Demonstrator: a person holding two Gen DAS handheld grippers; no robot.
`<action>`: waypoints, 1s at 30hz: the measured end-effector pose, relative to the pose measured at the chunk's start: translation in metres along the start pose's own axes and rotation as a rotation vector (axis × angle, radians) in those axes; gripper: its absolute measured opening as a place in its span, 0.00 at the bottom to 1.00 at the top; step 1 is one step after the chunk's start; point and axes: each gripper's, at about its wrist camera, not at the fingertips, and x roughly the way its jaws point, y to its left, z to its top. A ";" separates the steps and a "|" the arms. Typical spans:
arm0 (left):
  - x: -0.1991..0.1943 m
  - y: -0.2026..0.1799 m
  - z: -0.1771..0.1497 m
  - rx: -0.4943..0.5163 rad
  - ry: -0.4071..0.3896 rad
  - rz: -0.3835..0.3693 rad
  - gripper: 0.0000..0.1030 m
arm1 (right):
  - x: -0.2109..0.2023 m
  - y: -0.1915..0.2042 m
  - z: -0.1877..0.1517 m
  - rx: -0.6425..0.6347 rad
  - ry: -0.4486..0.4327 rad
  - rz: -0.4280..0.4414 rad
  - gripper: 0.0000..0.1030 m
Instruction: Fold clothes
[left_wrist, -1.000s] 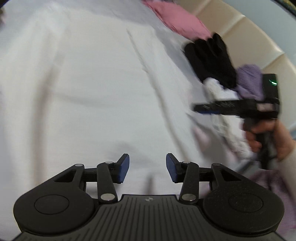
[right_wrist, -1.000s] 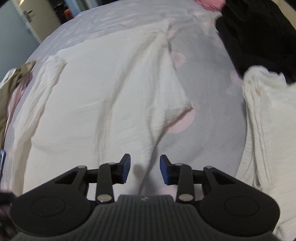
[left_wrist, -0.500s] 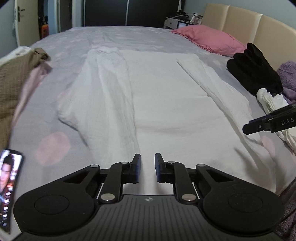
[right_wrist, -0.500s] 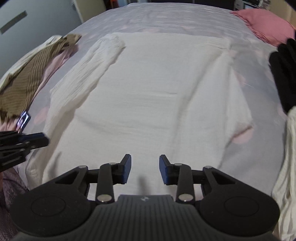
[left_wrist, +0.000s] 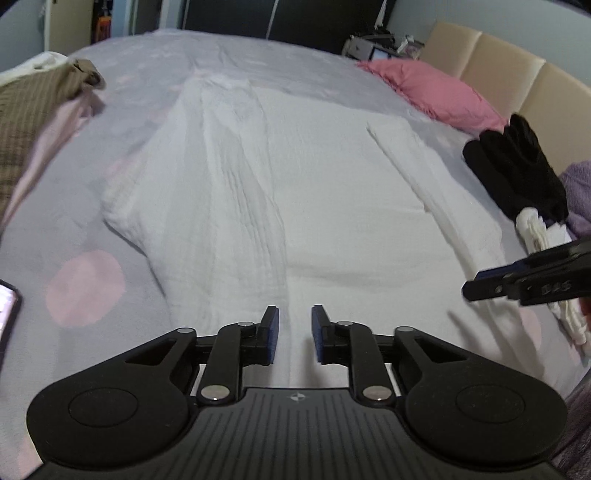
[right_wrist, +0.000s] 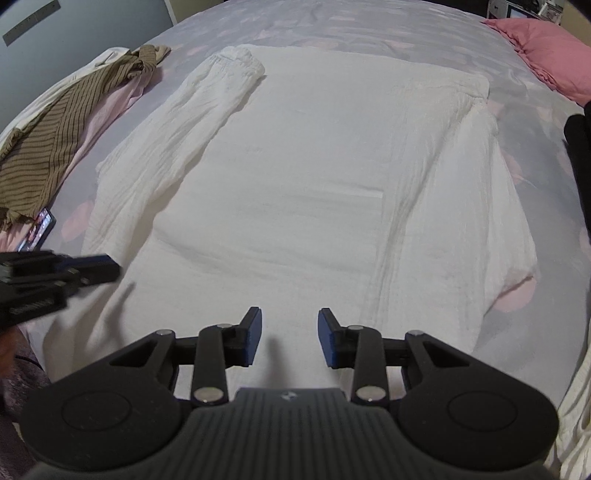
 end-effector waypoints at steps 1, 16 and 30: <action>-0.004 0.002 0.001 -0.015 -0.005 0.011 0.21 | 0.001 0.000 0.001 -0.008 -0.001 -0.007 0.36; 0.020 -0.027 0.066 0.067 0.089 -0.042 0.23 | -0.022 -0.123 0.008 0.278 -0.015 -0.163 0.36; 0.120 -0.131 0.169 0.344 0.155 -0.176 0.23 | 0.011 -0.218 0.019 0.491 0.063 -0.064 0.36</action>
